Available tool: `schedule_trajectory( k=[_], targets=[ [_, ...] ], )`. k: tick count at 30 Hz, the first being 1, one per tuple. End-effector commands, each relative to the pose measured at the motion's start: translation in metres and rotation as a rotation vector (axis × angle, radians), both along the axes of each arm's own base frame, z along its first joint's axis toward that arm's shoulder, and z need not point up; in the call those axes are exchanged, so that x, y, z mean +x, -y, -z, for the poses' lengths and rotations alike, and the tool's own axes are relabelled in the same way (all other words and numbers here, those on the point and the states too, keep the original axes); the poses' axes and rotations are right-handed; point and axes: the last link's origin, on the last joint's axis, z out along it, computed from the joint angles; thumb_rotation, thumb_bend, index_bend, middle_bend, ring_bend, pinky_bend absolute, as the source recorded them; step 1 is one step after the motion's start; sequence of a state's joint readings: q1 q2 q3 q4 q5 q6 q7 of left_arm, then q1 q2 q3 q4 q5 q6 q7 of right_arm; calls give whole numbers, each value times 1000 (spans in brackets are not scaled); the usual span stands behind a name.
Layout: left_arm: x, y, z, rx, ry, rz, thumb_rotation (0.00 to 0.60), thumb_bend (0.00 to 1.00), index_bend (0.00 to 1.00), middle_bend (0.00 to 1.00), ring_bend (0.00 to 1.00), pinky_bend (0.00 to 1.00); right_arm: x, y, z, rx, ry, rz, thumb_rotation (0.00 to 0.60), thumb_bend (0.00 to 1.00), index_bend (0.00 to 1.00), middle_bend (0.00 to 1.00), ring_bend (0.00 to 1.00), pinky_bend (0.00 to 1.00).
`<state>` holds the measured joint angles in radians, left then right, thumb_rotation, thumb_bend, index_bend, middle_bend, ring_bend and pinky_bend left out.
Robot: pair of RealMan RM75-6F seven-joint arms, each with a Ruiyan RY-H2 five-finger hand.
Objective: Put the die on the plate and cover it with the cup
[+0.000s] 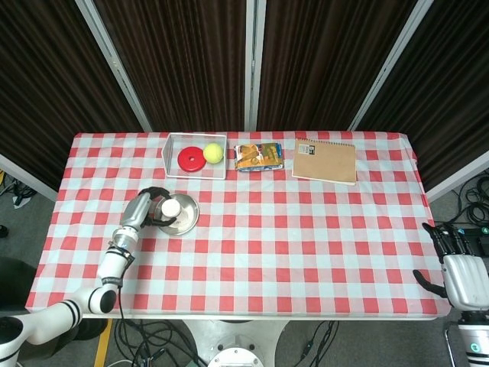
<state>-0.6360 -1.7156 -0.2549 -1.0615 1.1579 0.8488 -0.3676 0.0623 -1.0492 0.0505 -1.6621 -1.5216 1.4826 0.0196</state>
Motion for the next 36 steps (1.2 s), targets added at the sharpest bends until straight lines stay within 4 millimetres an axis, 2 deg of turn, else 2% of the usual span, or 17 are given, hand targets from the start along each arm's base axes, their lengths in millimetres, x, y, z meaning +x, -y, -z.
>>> schedule_trajectory(
  k=[1, 6, 16, 27, 36],
  targets=[
    [8, 10, 3, -25, 12, 42, 565, 292, 474, 250, 127, 97, 0, 0, 0, 2, -1, -1, 600, 114, 102, 166, 46, 121],
    [15, 16, 4, -52, 10, 74, 563, 291, 474, 250, 127, 96, 0, 1, 0, 0, -2, 1, 600, 115, 102, 166, 47, 121],
    [2, -9, -2, 40, -37, 10, 589, 293, 474, 250, 127, 95, -2, 1, 0, 2, 0, 5, 600, 114, 102, 167, 47, 121],
    [16, 13, 0, -69, 55, 60, 588, 291, 474, 250, 127, 95, -1, 1, 0, 4, -4, 4, 600, 114, 102, 166, 46, 121],
    [0, -8, -5, 17, 3, -2, 591, 292, 474, 250, 126, 95, -1, 0, -2, -3, -2, 4, 600, 115, 102, 166, 46, 121]
  ],
)
